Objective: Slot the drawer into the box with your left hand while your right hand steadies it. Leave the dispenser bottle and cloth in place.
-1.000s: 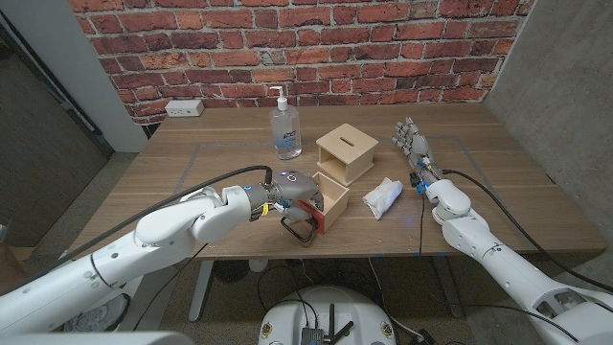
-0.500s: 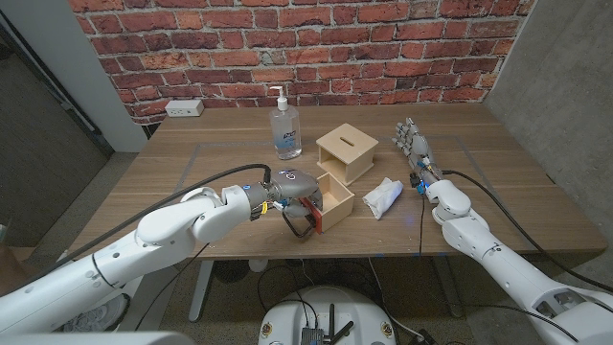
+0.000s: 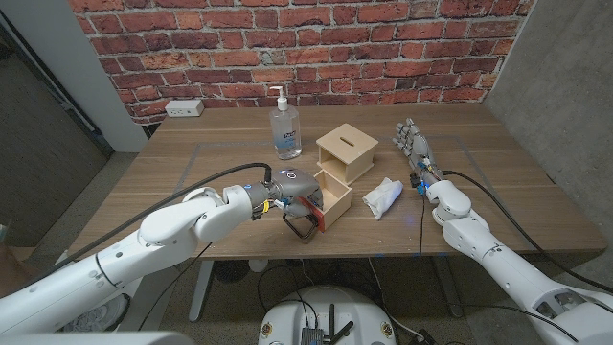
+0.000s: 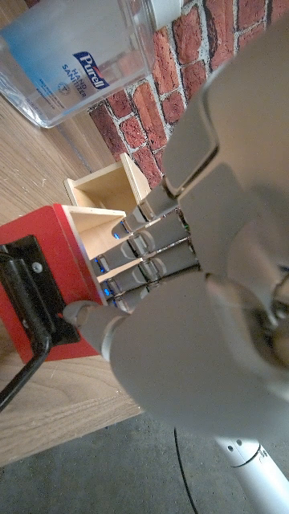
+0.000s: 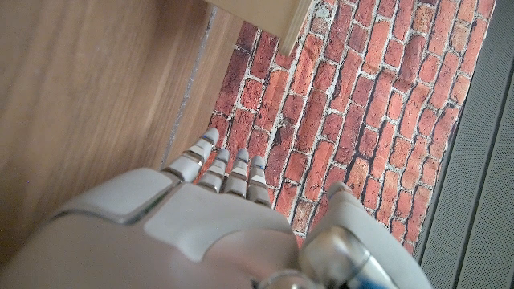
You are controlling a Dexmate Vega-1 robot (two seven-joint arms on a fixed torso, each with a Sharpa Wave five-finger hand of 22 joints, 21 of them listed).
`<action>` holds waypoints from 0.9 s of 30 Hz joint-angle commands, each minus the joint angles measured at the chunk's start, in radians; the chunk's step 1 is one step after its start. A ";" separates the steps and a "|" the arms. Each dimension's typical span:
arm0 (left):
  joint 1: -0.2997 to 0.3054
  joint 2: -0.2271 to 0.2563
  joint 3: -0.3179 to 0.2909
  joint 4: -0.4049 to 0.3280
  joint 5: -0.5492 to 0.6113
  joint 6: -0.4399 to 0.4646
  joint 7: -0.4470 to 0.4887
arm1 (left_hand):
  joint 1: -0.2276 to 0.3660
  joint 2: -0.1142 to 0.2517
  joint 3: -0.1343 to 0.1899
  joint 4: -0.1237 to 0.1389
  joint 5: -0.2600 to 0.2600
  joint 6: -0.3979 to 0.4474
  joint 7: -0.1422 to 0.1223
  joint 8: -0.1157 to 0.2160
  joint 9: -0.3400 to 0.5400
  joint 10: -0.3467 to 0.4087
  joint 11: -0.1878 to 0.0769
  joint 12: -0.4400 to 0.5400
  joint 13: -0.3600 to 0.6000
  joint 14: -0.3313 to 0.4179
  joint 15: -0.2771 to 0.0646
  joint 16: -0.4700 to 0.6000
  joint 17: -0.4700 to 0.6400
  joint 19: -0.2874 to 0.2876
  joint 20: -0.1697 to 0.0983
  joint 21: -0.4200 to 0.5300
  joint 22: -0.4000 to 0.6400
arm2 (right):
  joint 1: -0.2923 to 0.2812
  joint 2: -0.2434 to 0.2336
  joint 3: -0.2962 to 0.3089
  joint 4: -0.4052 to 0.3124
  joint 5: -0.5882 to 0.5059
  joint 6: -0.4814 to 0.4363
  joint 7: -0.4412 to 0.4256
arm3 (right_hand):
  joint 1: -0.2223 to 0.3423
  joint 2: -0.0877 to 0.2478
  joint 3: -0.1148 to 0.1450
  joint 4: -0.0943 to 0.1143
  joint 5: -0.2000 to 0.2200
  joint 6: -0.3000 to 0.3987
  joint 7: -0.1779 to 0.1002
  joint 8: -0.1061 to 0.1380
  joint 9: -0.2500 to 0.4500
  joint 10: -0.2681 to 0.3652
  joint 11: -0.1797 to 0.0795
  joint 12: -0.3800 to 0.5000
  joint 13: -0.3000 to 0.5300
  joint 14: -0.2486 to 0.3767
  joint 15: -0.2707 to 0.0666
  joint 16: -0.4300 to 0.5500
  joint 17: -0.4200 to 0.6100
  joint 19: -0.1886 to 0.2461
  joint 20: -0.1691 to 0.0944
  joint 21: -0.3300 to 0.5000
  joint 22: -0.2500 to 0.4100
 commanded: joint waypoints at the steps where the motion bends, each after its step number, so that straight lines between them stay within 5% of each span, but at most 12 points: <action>1: -0.003 -0.004 0.001 -0.010 -0.004 0.027 -0.013 | 0.044 0.038 -0.012 -0.001 0.003 0.031 0.016 0.003 0.009 0.076 -0.046 0.010 0.008 0.042 -0.091 0.011 0.008 0.015 -0.153 0.007 0.002 | 0.003 -0.002 0.001 0.006 0.003 -0.001 0.007 | 0.012 0.031 0.007 0.005 -0.004 0.010 -0.003 0.004 0.006 0.008 -0.002 0.009 0.004 0.004 -0.025 0.009 0.000 0.006 0.001 0.005 0.002; 27: -0.065 0.013 -0.015 -0.019 -0.042 0.021 -0.071 | 0.054 0.035 -0.020 -0.002 0.004 0.036 0.016 0.000 0.011 0.071 -0.046 0.002 0.010 0.050 -0.092 0.005 0.006 0.024 -0.153 0.006 0.002 | 0.010 -0.006 0.002 -0.006 0.008 -0.020 0.008 | 0.011 0.029 0.009 0.007 -0.005 0.009 -0.004 0.003 0.006 0.008 -0.001 0.009 0.004 0.006 -0.026 0.009 -0.001 0.009 0.001 0.005 0.002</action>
